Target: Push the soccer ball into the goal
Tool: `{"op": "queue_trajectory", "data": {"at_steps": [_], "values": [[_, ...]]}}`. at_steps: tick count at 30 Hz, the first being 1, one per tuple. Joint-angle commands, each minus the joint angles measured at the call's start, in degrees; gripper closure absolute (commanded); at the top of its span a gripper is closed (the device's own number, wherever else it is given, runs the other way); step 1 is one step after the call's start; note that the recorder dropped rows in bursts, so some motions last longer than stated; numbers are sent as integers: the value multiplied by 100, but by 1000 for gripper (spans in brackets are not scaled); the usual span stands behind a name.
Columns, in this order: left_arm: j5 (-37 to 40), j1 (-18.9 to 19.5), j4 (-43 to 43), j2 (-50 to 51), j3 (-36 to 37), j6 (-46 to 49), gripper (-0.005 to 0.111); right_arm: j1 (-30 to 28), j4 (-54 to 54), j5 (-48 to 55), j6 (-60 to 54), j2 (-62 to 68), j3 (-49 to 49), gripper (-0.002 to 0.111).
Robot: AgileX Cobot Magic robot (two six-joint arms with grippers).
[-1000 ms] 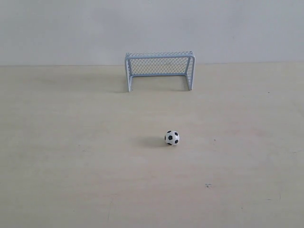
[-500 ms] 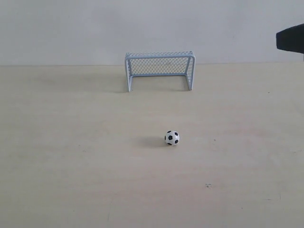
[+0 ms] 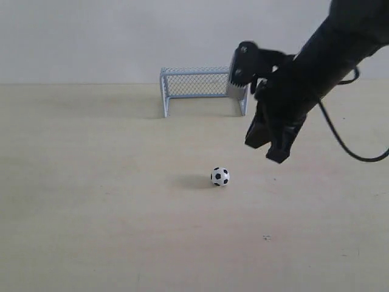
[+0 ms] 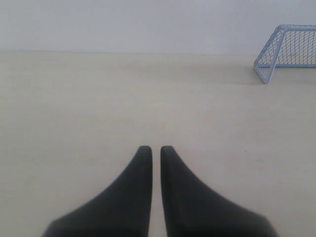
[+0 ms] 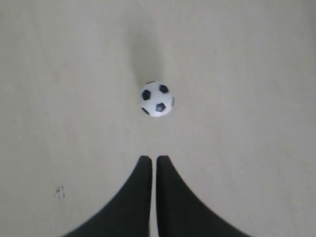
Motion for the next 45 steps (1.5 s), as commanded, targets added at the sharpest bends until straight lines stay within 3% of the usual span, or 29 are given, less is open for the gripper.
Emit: {"op": "queue_trajectory", "data": {"at_steps": [1,30,39,41,44,45], "values": [[-28,11,7,-13,-23,-30,100,439,-87,99,-725,707,-147,108],[-28,11,7,-13,-23,-30,100,885,-463,-516,-785,1626,-147,108],[-28,11,7,-13,-23,-30,100,885,-756,-66,-745,1663,-147,108],[-28,11,7,-13,-23,-30,100,868,-995,-778,-603,1678,-204,108],[-28,11,7,-13,-23,-30,100,601,-1330,-2719,-491,1980,-785,108],[-28,11,7,-13,-23,-30,100,501,-1439,-3340,160,2013,-1087,108]]}}
